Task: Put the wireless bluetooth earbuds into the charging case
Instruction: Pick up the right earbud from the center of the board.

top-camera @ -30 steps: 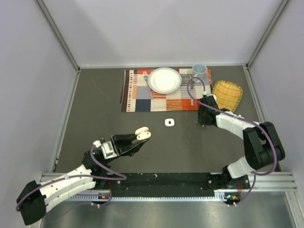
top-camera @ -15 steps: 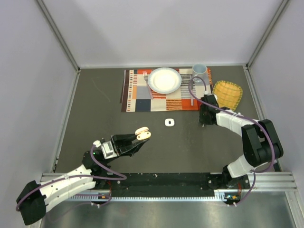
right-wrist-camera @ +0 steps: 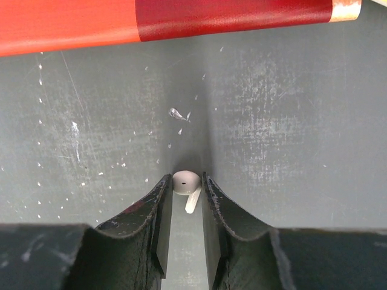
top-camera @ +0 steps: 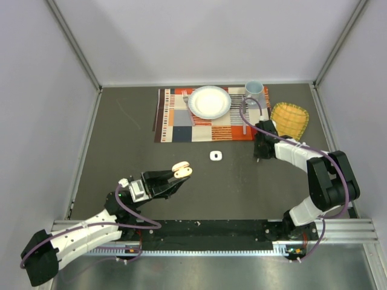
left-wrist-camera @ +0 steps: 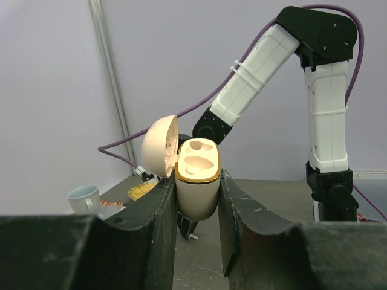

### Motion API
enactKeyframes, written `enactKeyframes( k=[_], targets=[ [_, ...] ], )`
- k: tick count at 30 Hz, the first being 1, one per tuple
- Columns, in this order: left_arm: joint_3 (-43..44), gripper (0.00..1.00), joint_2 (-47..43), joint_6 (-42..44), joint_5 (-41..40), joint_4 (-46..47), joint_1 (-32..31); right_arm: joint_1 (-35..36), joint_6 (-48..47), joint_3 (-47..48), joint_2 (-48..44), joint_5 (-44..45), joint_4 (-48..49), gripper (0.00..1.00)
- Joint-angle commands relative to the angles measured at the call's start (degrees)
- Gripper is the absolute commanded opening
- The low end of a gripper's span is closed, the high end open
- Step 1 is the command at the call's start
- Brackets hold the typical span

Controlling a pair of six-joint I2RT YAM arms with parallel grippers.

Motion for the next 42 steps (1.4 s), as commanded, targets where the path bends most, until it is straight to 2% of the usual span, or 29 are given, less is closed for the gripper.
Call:
enactKeyframes(
  k=[1, 8, 15, 18, 28, 42],
  targets=[
    [-4.6, 0.00, -0.1, -0.5, -0.1, 2.1, -0.1, -0.4, 0.2, 2.0, 0.9, -0.2, -1.3, 0.25],
    [-4.5, 0.00, 0.9, -0.8, -0.2, 2.7, -0.1, -0.3, 3.0, 1.2, 0.7, -2.4, -1.3, 0.26],
    [-4.3, 0.00, 1.3, -1.0, -0.3, 3.0, -0.1, -0.4, 1.9, 1.5, 0.5, 1.0, -1.0, 0.36],
    [-4.3, 0.00, 1.6, -1.1, -0.5, 2.9, -0.1, -0.4, 0.5, 1.9, 0.7, -0.1, -0.7, 0.37],
    [-4.1, 0.00, 1.9, -1.0, -0.4, 2.8, -0.1, -0.4, -1.8, 4.5, 4.2, -2.1, -2.6, 0.35],
    [-3.9, 0.00, 1.9, -0.9, -0.2, 2.6, 0.0, -0.4, -2.3, 4.0, 4.1, -2.3, -3.2, 0.25]
  ],
)
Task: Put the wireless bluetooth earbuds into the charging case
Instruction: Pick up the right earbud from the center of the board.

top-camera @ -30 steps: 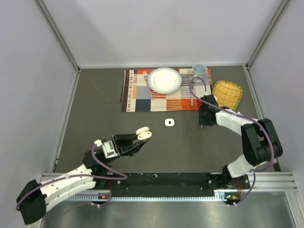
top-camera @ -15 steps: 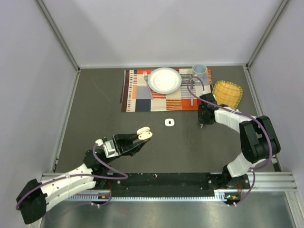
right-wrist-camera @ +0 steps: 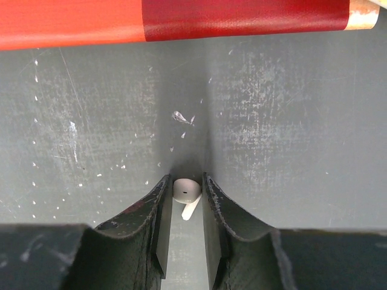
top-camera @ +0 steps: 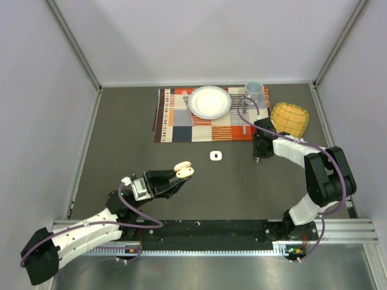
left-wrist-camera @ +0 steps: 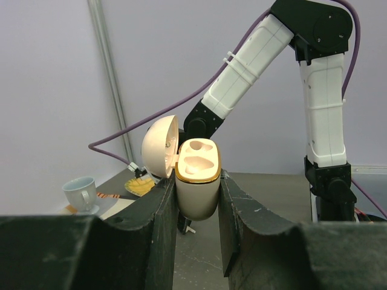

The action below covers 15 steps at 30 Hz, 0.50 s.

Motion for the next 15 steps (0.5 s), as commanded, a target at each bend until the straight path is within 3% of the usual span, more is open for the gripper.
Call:
enactKeyframes(
  k=[1, 15],
  targets=[
    [-3.9, 0.00, 0.0, -0.6, -0.2, 2.3, -0.1, -0.5, -0.1, 0.9, 1.2, -1.2, -0.1, 0.25],
    [-4.0, 0.00, -0.1, -0.8, -0.4, 2.2, -0.1, -0.4, 0.6, -0.6, -0.4, -0.9, -0.1, 0.30]
  ],
)
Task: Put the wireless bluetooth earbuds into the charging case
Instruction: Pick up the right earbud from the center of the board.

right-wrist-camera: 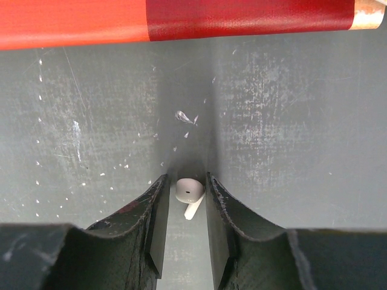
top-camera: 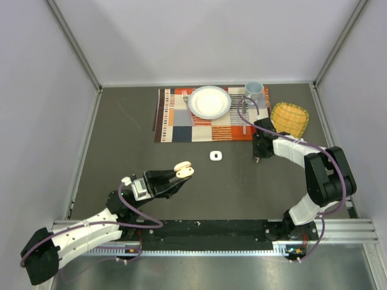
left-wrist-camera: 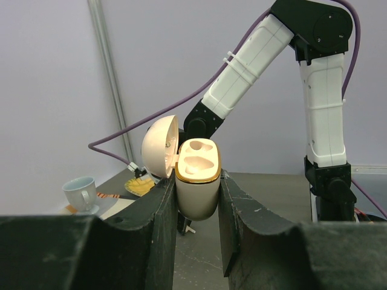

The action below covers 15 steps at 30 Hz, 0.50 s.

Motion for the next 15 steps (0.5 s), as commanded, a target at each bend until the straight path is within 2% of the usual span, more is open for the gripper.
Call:
enactKeyframes(
  k=[1, 15],
  targets=[
    [-4.1, 0.00, 0.0, -0.7, -0.4, 2.2, -0.1, -0.3, 0.4, -0.6, -0.4, -0.4, -0.1, 0.30],
    [-4.1, 0.00, -0.1, -1.0, -0.3, 2.3, -0.1, -0.2, 0.2, -1.2, -2.2, 0.8, -0.3, 0.24]
  ],
)
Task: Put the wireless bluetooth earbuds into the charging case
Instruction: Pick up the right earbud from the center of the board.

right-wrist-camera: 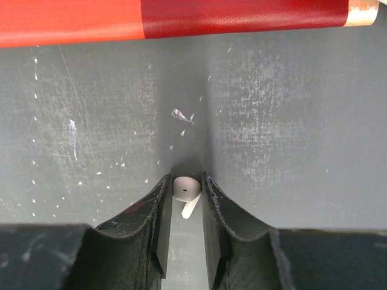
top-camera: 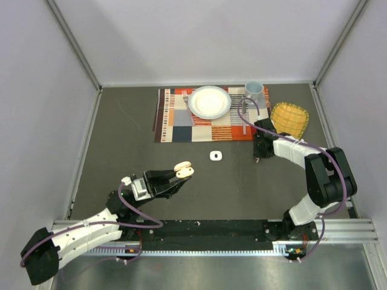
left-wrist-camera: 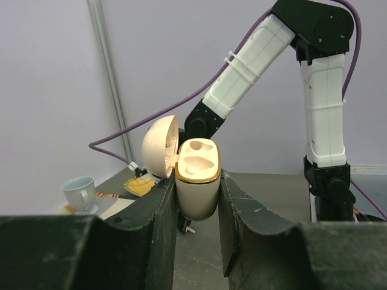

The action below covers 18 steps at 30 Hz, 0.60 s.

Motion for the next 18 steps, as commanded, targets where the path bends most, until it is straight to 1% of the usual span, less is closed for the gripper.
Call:
enactKeyframes(
  k=[1, 3, 8, 10, 12, 14, 18],
  targets=[
    [-4.1, 0.00, -0.1, -0.8, -0.2, 2.3, -0.1, -0.2, 0.2, -0.7, -1.7, 0.5, -0.4, 0.22],
    [-4.1, 0.00, -0.2, -0.9, -0.3, 2.2, -0.1, -0.2, 0.2, -0.8, -1.7, 0.0, -0.4, 0.18],
    [-4.1, 0.00, -0.1, -1.0, -0.3, 2.2, -0.1, -0.2, 0.4, -0.9, -1.9, 0.0, -0.4, 0.17],
    [-4.1, 0.00, -0.1, -1.0, -0.2, 2.3, 0.0, -0.2, 0.5, -0.8, -2.1, -0.1, -0.4, 0.10],
    [-4.1, 0.00, -0.2, -1.0, -0.2, 2.3, -0.1, -0.2, 0.5, -0.7, -2.7, -0.9, -0.2, 0.07],
    [-4.1, 0.00, -0.1, -1.0, -0.2, 2.2, -0.1, -0.1, 0.4, -1.0, -4.0, -2.1, 0.4, 0.01],
    [-4.1, 0.00, 0.1, -1.1, -0.2, 2.2, -0.1, 1.2, 0.4, -1.7, -7.4, 0.0, 1.4, 0.00]
  ],
)
